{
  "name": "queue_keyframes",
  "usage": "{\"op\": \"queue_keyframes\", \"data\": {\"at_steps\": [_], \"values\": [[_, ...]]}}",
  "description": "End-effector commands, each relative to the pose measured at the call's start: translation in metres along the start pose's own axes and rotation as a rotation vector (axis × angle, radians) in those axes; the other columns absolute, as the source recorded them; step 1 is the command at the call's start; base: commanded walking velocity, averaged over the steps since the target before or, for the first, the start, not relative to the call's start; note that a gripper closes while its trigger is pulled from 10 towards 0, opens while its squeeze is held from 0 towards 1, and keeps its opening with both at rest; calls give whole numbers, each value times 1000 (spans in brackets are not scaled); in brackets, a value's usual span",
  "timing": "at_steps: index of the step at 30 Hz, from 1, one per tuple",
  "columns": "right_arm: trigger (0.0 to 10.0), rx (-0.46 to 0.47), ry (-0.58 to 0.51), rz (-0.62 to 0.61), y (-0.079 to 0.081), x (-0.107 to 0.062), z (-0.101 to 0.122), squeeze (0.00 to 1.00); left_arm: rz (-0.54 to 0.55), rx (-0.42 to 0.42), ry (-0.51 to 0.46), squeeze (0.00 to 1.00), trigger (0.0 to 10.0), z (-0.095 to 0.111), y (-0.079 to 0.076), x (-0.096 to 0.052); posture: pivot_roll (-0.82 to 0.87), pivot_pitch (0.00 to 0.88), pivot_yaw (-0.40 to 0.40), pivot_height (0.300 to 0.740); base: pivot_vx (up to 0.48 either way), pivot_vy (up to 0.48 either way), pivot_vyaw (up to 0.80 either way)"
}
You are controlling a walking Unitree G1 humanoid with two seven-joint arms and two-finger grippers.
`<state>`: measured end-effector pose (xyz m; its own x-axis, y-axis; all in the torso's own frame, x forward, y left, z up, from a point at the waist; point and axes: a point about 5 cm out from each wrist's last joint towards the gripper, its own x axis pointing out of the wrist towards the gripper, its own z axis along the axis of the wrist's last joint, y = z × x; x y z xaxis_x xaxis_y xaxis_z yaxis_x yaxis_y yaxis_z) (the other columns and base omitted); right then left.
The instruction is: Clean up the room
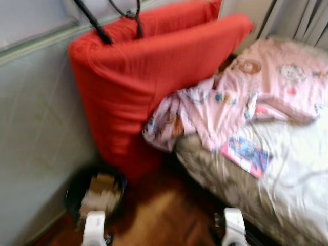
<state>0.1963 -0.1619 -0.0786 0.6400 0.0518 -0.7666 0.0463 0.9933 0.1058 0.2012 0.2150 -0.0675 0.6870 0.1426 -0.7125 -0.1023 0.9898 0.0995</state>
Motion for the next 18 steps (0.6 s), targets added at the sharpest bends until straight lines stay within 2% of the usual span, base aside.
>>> {"op": "queue_keyframes", "data": {"at_steps": [1, 18], "values": [[10000, 56, -33, -106, -47, -3, 27, 0, -43, -67, -35, 0, 10000, 42, -28, 11, 1, 81, 28, 740, 334, 0, 0], [10000, 78, -44, -110, -47, -3, 28, 0, -43, -66, -36, 0, 10000, 42, -28, 12, 2, 82, 28, 740, 335, 0, 0]]}}
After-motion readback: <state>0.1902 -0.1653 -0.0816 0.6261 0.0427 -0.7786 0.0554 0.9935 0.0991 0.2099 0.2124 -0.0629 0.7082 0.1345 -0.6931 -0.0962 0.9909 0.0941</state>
